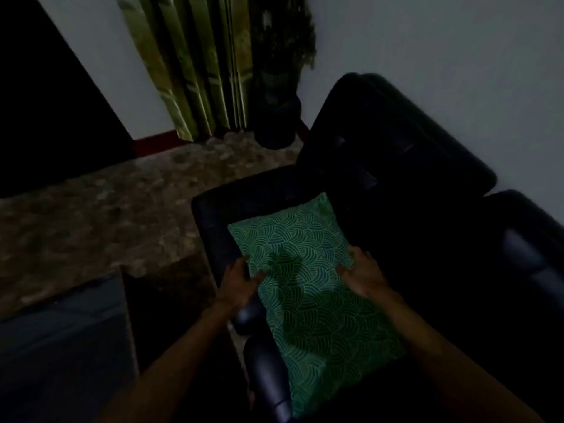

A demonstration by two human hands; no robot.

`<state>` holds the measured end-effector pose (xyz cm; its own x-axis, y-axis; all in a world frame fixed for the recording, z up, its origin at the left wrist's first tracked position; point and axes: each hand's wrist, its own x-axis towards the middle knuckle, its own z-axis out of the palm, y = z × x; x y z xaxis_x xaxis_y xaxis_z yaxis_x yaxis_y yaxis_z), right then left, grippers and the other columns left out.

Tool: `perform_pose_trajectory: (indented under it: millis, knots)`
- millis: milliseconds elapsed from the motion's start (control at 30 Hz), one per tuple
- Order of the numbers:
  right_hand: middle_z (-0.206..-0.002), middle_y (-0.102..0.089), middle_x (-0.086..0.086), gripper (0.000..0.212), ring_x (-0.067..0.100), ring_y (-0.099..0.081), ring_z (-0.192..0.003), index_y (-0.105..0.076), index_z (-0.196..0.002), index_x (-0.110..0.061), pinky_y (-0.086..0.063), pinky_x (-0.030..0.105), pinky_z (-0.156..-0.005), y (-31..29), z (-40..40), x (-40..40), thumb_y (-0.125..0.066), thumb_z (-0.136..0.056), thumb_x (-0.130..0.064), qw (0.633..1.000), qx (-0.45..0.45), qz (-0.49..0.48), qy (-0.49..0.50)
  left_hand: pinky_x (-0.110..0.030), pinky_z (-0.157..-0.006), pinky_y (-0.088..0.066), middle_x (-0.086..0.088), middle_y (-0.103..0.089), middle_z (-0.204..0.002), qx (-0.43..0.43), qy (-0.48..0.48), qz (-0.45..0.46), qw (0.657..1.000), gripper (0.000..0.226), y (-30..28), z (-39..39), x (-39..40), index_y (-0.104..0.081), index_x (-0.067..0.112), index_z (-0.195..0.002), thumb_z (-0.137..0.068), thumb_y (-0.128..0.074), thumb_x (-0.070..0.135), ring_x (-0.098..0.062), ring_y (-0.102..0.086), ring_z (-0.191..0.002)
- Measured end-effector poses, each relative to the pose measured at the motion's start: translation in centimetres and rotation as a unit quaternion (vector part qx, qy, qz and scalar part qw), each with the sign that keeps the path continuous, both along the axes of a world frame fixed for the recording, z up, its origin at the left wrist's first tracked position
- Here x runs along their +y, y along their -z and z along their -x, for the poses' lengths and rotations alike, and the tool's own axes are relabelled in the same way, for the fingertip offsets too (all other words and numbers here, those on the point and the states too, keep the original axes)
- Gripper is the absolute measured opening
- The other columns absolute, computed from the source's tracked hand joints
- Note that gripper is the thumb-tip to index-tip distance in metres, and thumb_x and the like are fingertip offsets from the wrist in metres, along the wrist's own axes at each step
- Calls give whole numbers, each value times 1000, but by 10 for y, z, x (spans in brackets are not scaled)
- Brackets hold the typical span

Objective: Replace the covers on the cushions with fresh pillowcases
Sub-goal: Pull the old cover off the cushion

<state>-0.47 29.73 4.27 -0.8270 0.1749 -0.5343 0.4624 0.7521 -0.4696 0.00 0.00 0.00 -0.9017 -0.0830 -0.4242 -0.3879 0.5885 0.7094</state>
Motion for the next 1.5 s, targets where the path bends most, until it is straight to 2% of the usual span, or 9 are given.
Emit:
perform_pose_trajectory:
  millis: [100,333,467,733,933,1067,1267,1367,1500]
  knots:
    - [-154,-37,12,99,35,-39,-139,-27,-156,-30,-37,52,-114,64,21,10,-64,-73,-69,1000,-17,-2,26,-35,-110,-38,-20,-40,-153,-54,0,-6,999,89,68,13,28,-31,21,-154,-83,-74,53,-35,-42,-139]
    - [-165,-13,13,145,37,-18,-151,-3,-161,-30,-25,58,-120,188,37,37,-73,-48,-88,997,-37,-14,71,-38,-125,-8,-11,26,-161,-128,40,-95,986,154,156,20,91,0,27,-159,-38,-72,90,-26,18,-150]
    - [-169,-9,0,169,27,-18,-154,6,-160,-32,-25,54,-121,233,48,52,-79,-26,-91,994,-52,11,100,-45,-123,6,-21,37,-155,-72,62,-18,995,145,192,11,111,19,29,-154,-59,-85,64,-34,30,-145]
    - [-118,-70,-5,104,19,-66,-108,-67,-124,-25,-53,42,-99,230,52,62,-99,-33,-62,973,-16,142,180,-41,-118,8,-9,46,-146,-49,71,-16,996,161,194,5,104,25,32,-150,-31,-63,96,-25,39,-135]
    - [-105,-76,11,53,32,-71,-104,-75,-112,-16,-57,46,-89,163,46,38,-89,-70,-44,988,94,23,119,-43,-122,-22,-13,-4,-167,-96,60,-58,992,116,146,19,81,-11,35,-158,-67,-64,84,-29,-3,-153]
    - [-112,-75,6,53,32,-69,-109,-71,-119,-22,-55,41,-89,97,35,-3,-84,-75,-48,989,142,-9,52,-20,-112,-10,5,9,-165,-62,62,-65,994,116,81,45,70,-6,34,-160,-72,-75,67,-11,6,-148]
    - [-75,-72,1,28,29,-72,-73,-68,-86,-23,-51,30,-55,19,11,-66,-81,-71,-43,947,261,-110,-151,-37,-113,-42,6,-44,-152,-78,-35,-150,985,132,-26,93,83,-32,27,-153,-45,-79,85,-18,-48,-136]
    - [-69,-70,0,24,23,-68,-58,-72,-81,-24,-43,26,-43,20,-7,-93,-57,-74,-42,925,261,-111,-252,-40,-117,-35,-8,-34,-159,-128,-57,-106,984,147,-45,86,87,-11,11,-158,-49,-85,75,-28,-38,-143]
    - [-69,-64,-9,35,16,-64,-64,-72,-67,-28,-42,25,-48,26,-20,-109,-42,-70,-45,872,354,-146,-307,-36,-108,-43,-16,-51,-145,-93,-57,46,993,102,-27,59,66,-21,6,-155,-78,-79,42,-32,-50,-132]
